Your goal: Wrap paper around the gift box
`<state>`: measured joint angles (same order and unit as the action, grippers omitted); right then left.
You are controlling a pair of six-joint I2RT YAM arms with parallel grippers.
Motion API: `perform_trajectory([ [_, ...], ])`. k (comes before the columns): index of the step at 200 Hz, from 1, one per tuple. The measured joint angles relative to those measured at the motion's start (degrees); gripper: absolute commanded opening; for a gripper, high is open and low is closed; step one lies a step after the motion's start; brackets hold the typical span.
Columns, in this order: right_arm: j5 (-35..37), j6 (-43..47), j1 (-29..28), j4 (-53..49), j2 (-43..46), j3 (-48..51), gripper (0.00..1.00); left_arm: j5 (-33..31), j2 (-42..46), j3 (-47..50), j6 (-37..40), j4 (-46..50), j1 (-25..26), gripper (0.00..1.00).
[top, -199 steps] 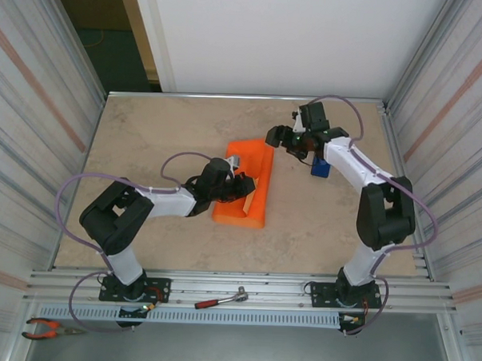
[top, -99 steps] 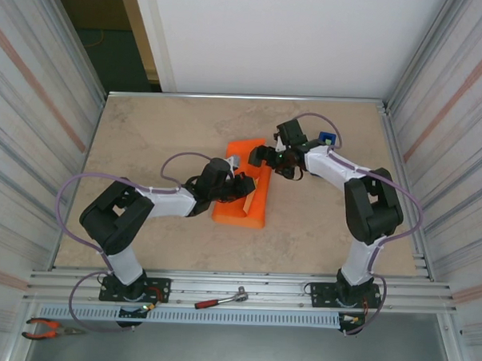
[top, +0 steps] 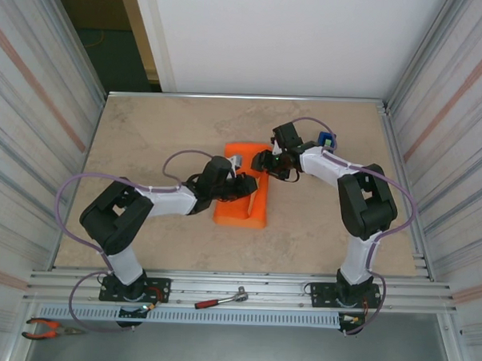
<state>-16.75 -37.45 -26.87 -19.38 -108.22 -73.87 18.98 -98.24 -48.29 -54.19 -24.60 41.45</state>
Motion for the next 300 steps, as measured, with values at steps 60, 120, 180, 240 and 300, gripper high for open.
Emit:
perform_trajectory([
  [60, -0.44, -0.07, -0.07, 0.66, -0.07, 0.0, 0.43, 11.78, 4.63, -5.35, 6.43, 10.32, -7.41, 0.63],
  [120, -0.87, -0.07, -0.07, 0.92, -0.09, 0.0, 0.41, 14.95, 9.01, -9.46, 17.31, 22.43, -21.24, 0.74],
  [180, -1.05, -0.07, -0.13, 0.96, -0.2, 0.0, 0.4, 17.92, -0.42, -12.9, 29.55, 31.8, -23.34, 0.78],
  [240, -1.03, -0.04, -0.09, 0.92, -0.2, 0.0, 0.39, 17.14, -2.14, -12.87, 34.93, 33.88, -20.24, 0.78],
  [300, -1.03, -0.04, -0.07, 0.92, -0.2, 0.0, 0.37, 11.76, -4.26, -12.87, 37.66, 34.88, -17.49, 0.78],
])
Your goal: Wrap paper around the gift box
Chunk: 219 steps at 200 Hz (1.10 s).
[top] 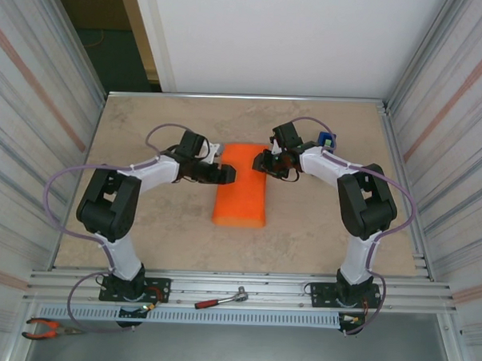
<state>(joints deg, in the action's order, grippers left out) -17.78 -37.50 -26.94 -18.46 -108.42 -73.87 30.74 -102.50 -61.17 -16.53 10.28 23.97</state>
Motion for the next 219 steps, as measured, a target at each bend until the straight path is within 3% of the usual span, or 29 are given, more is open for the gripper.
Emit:
perform_trajectory([
  [79, 0.13, 0.0, 0.0, -0.07, 0.0, 0.0, 0.4, -0.85, -0.74, -0.22, 0.15, 0.48, 0.44, 0.72],
  [148, -1.73, -0.28, 1.55, -1.77, 0.02, -0.87, 0.75, -2.82, -0.98, -0.98, 0.02, 0.33, 1.92, 0.69],
  [181, -3.8, -0.66, 5.51, -2.6, 1.95, -1.4, 0.8, -3.17, -1.09, -1.09, 0.02, 0.09, 2.36, 0.69],
  [219, -5.07, -0.63, 14.67, -2.54, 9.75, 0.02, 0.8, -3.34, -1.09, -1.09, 0.0, 0.09, 2.4, 0.69],
])
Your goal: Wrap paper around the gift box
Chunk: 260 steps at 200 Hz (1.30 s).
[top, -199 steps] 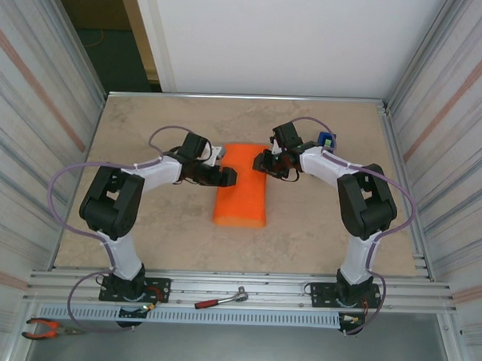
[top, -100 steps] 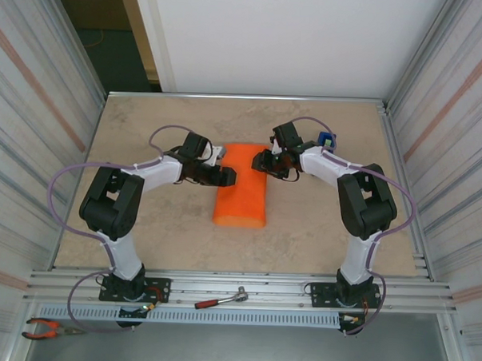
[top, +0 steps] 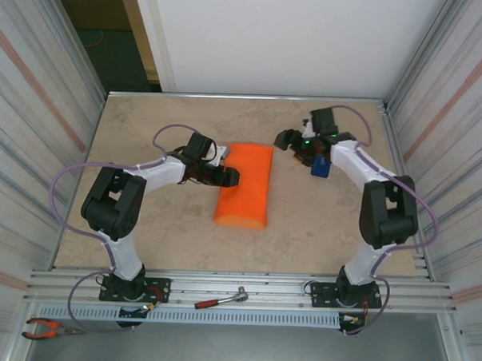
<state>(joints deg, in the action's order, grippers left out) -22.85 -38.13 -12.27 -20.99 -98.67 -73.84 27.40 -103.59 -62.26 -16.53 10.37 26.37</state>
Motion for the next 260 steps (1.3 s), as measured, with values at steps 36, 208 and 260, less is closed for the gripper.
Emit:
perform_trajectory([
  [36, -1.6, 0.02, 11.76, 1.01, 6.43, 5.51, 0.76, -0.02, 0.0, 0.0, 0.0, 0.0, 0.0, 0.69],
  [208, -15.06, -0.24, 24.09, 12.39, -2.62, 12.7, 0.37, -0.24, -0.02, -0.04, 0.02, 0.07, 0.2, 0.69],
  [260, -15.23, -0.24, 23.02, 13.7, -4.79, 12.04, 0.31, -0.5, -0.13, -0.15, 0.02, -0.15, 0.57, 0.69],
])
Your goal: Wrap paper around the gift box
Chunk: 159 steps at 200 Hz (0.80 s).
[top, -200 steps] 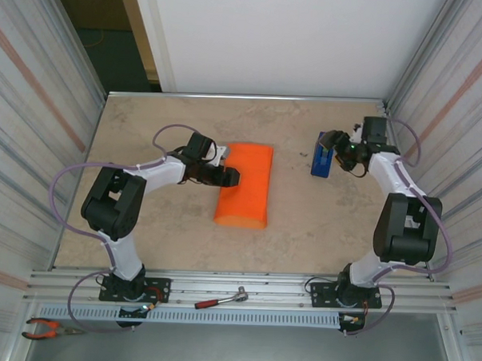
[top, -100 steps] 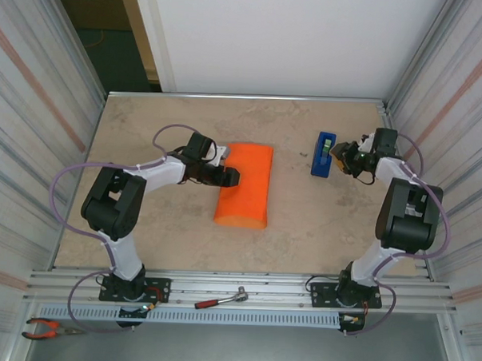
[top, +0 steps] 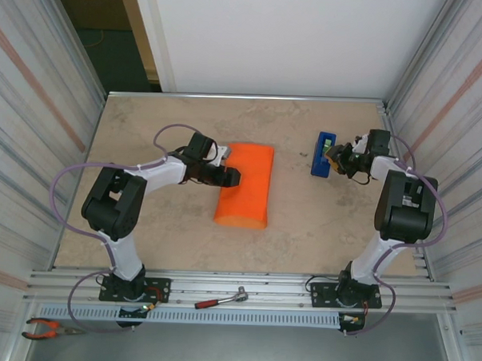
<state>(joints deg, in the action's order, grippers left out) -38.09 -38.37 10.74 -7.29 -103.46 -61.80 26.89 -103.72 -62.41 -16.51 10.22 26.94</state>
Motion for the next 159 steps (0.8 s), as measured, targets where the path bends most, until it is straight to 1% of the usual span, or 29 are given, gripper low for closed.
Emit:
perform_trajectory([
  [30, -0.02, 0.0, -0.02, 0.44, -0.63, -0.15, 0.24, -0.04, -0.11, -0.11, 0.02, -0.02, 0.17, 0.69],
  [45, -0.02, 0.02, -0.02, 0.59, -0.79, -0.15, 0.18, -0.04, -0.11, -0.11, 0.02, -0.02, 0.17, 0.69],
  [74, -0.42, 0.02, -0.02, 1.09, -1.09, -0.15, 0.1, -0.04, -0.11, -0.11, 0.02, -0.02, 0.17, 0.69],
  [91, -0.66, -0.02, 0.0, 1.31, -1.16, -0.15, 0.0, -0.04, -0.11, -0.11, 0.02, -0.02, 0.17, 0.69],
  [159, -2.8, -1.2, 0.15, 2.6, -0.07, 0.44, 0.0, -0.07, -0.11, -0.11, 0.02, 0.0, 0.17, 0.69],
])
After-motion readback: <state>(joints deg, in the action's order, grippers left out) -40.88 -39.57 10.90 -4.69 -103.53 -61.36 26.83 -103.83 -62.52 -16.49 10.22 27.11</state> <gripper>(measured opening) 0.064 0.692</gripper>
